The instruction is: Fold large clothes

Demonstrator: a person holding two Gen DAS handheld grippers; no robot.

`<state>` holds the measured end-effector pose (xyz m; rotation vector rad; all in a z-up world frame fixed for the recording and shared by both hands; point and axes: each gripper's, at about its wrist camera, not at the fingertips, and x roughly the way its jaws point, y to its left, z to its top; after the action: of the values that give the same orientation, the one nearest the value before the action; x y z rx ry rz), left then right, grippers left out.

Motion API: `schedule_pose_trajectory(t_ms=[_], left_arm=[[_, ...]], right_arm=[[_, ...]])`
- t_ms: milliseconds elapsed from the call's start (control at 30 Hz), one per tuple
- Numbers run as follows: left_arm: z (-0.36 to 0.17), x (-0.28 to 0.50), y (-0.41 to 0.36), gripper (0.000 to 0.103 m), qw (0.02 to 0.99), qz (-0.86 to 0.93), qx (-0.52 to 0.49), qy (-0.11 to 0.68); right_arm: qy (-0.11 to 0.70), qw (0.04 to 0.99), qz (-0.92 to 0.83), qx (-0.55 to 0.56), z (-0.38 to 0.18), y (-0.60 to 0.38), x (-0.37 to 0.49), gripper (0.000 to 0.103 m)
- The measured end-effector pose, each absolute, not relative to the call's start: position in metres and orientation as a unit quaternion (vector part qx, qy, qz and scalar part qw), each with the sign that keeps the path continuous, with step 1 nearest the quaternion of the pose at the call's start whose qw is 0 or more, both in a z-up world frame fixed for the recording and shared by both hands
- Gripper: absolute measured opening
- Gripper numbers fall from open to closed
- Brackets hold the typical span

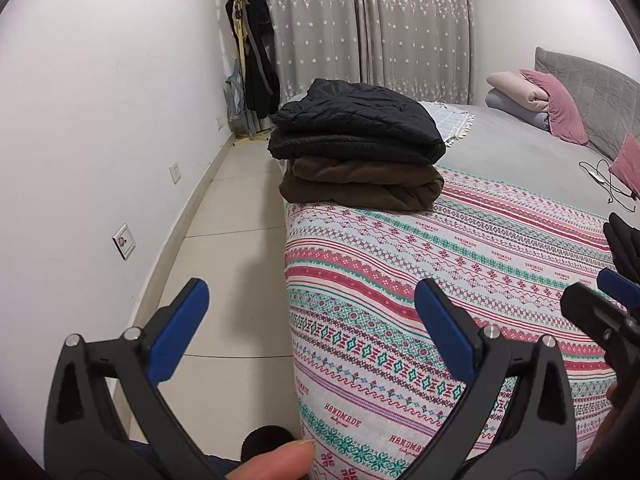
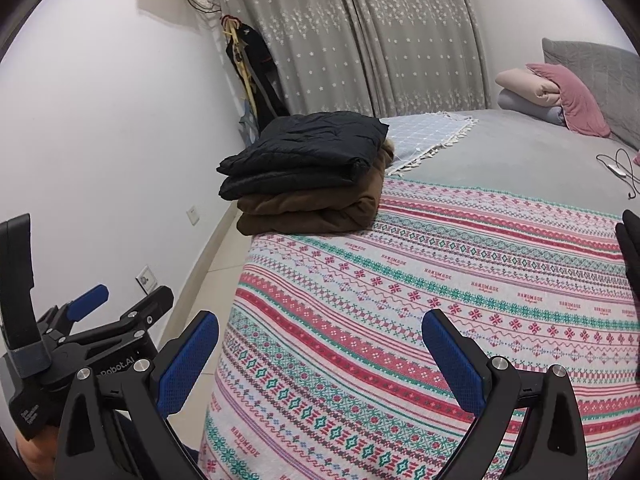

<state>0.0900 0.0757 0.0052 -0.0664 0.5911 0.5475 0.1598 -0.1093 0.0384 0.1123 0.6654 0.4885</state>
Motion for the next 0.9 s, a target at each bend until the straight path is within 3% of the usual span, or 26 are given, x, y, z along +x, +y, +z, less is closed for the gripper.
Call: schedule_pose_trajectory(t_ms=[900], left_arm=[[0.0033, 0.0929, 0.0686, 0.102, 0.920, 0.260, -0.032, 0.292]], right_arm=[[0.308, 0.924, 0.221, 0.040, 0.0407, -0.1102, 0.1593, 0.102]])
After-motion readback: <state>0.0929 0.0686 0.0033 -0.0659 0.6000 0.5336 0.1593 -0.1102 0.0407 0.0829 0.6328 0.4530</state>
